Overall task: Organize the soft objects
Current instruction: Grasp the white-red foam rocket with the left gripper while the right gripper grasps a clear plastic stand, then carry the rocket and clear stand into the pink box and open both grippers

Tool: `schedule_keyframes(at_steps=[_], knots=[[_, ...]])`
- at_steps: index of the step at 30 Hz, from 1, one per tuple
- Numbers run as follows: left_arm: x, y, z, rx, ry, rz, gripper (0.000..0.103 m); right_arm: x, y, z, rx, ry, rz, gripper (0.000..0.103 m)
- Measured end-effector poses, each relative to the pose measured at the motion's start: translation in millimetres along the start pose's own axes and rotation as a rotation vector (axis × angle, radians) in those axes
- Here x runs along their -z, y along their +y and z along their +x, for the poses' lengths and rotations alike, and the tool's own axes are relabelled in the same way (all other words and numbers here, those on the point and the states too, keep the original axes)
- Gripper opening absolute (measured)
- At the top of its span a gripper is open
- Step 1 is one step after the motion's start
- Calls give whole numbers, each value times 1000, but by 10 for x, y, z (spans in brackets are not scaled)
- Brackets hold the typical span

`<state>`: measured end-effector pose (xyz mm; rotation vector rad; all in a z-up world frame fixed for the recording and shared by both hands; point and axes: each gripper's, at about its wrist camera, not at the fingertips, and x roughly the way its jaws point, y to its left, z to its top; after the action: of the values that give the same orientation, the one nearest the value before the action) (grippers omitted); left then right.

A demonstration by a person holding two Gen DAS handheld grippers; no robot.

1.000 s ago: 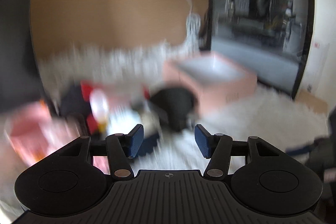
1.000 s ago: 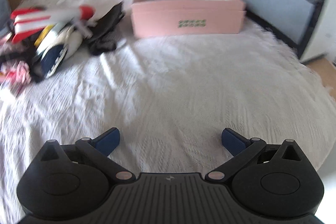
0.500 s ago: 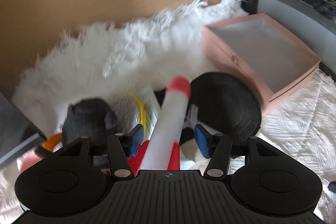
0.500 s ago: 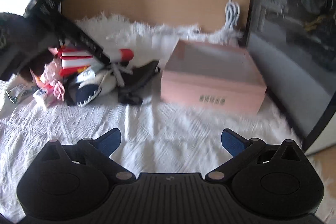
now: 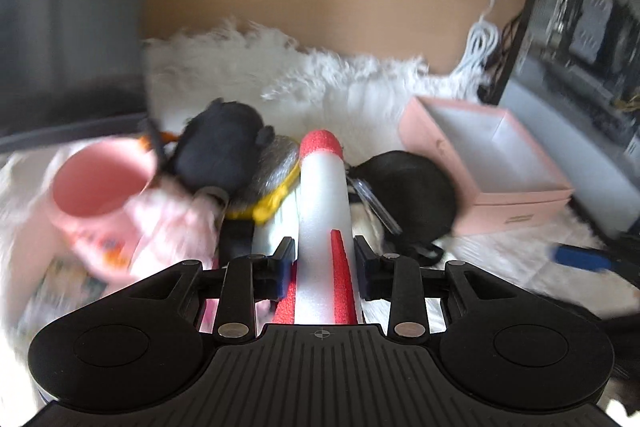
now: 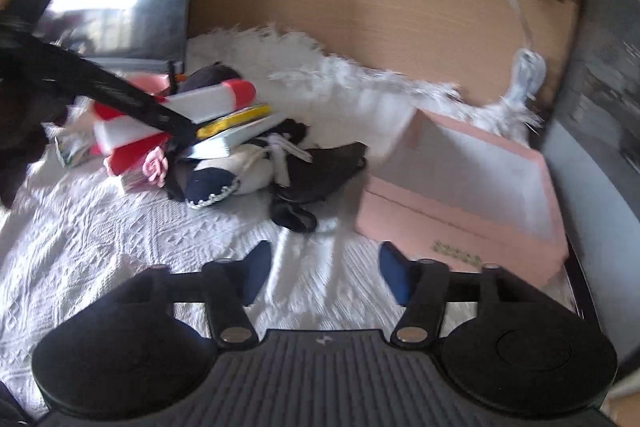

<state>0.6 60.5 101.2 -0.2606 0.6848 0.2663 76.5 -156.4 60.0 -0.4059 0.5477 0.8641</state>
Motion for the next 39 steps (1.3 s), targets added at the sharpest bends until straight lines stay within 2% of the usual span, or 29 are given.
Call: schedule_keyframes(at_steps=[1,6,9,13,17,18,19,21,24,27,32,35,37,39], knots=[[72,2,-104,1,-15,-24,35,-48,37,55,-5,5,-26,41],[488,72,-470,1,-15,-162,35,-390,114,398,-121,19,-51,36],[665,98,-602,-18,-2,-183,35,-621,148,661,-141,27,-43,28],[846,147,-735,-21,7,-222,35,-847,152,1100,-140,50,16,27],[916,166,-841,-26,13,-216,35,-872,122,1488,-177,119,86,27],[923,162,-850,-26,17,-210,35,-862,94,1512,-185,118,112,19],[928,162,-856,-22,21,-205,35,-863,64,1497,-200,118,136,13],[922,159,-852,-3,28,-197,35,-882,35,1354,-218,97,157,13],[901,131,-779,43,52,-159,35,-882,37,962,-218,33,125,13],[864,48,-667,121,85,-103,35,-820,5,574,-205,1,115,13],[738,-238,-506,259,151,29,35,-590,-193,112,-67,3,162,13],[668,-499,-412,281,141,96,35,-375,-273,-110,54,-13,119,13],[626,-645,-340,275,131,66,35,-227,-404,-213,60,10,142,13],[609,-773,-280,303,124,17,35,-89,-564,-264,41,46,183,13]])
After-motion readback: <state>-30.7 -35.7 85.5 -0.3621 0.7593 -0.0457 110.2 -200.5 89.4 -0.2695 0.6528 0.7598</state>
